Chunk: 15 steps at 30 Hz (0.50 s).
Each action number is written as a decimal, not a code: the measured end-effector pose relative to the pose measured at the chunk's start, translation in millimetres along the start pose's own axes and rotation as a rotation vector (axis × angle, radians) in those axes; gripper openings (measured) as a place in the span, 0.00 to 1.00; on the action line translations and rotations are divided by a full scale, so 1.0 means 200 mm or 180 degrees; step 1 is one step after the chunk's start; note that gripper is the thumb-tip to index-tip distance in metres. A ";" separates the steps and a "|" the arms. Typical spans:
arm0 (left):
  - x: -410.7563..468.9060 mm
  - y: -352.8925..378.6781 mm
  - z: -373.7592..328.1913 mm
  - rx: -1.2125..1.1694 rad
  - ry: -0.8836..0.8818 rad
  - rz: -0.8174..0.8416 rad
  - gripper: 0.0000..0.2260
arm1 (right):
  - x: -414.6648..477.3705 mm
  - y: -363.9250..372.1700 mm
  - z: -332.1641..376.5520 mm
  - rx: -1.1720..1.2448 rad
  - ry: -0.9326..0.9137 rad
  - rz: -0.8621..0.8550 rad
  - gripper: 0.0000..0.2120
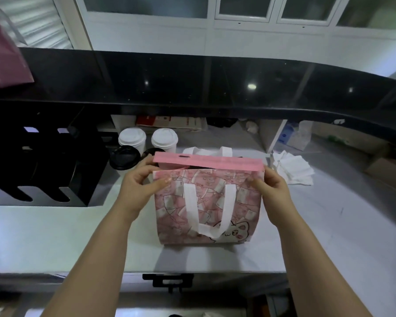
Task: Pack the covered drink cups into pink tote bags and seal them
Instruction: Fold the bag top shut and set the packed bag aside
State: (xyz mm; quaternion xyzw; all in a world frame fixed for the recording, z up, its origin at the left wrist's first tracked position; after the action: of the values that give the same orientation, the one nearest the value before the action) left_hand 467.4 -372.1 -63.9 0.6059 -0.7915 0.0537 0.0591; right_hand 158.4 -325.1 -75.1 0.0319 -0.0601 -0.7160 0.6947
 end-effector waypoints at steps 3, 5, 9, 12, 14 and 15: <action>0.00 0.01 0.00 0.0031 0.0067 -0.0373 0.10 | 0.01 -0.02 -0.01 -0.0014 -0.0080 -0.0365 0.11; -0.01 0.01 0.02 0.0029 0.0027 -0.0588 0.15 | 0.00 -0.02 -0.02 0.0030 -0.0127 -0.0574 0.10; -0.02 0.03 0.02 0.0011 0.0121 -0.0739 0.19 | -0.02 -0.01 0.00 0.0090 -0.0466 -0.0828 0.09; -0.02 0.03 0.00 -0.0042 0.0207 -0.0805 0.23 | -0.03 0.00 0.01 0.0009 -0.0542 -0.0901 0.19; -0.02 0.03 -0.03 0.0070 0.0311 -0.0667 0.24 | -0.04 0.01 0.04 -0.0375 -0.0699 -0.0791 0.24; -0.02 0.04 -0.04 0.0143 0.0351 -0.0536 0.23 | -0.05 0.02 0.05 -0.0640 -0.0838 -0.0682 0.26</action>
State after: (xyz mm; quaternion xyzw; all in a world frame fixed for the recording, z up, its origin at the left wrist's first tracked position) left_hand 460.9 -364.6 -56.7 0.6676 -0.7319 0.0995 0.0933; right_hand 160.5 -315.3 -64.1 -0.1254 -0.0750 -0.7862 0.6004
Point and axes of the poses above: each hand's wrist, its own x-axis towards the middle knuckle, its own y-axis out of the palm, z = x × y, the point moved 5 cm from there along x, towards the middle knuckle, and after that the axes turned 7 degrees about z, right-handed, at the moved point
